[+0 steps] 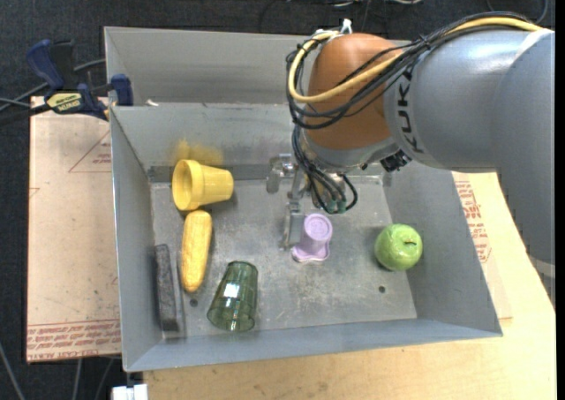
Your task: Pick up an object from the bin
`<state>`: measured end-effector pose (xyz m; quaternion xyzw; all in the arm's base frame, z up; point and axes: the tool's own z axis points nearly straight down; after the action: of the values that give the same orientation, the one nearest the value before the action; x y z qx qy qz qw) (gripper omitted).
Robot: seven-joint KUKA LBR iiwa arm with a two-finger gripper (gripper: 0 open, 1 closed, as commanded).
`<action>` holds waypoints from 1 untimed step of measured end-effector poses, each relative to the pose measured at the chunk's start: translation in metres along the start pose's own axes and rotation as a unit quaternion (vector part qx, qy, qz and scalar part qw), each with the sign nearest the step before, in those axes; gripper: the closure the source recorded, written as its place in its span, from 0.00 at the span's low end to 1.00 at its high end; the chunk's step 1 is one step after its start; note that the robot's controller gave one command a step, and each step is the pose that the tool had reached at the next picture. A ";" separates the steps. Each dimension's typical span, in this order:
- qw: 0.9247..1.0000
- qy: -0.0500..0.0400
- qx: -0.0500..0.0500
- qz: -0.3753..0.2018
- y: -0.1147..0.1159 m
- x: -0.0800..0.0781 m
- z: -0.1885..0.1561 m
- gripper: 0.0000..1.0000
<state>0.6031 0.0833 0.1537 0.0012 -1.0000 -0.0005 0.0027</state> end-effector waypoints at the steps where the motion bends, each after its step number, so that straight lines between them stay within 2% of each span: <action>1: 1.000 -0.003 0.000 0.001 0.000 -0.001 -0.005 0.00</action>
Offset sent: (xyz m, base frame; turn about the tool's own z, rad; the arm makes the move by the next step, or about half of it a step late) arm -0.0243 -0.0787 -0.0837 -0.0554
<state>0.6045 0.0828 0.1587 0.0000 -1.0000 -0.0008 -0.0007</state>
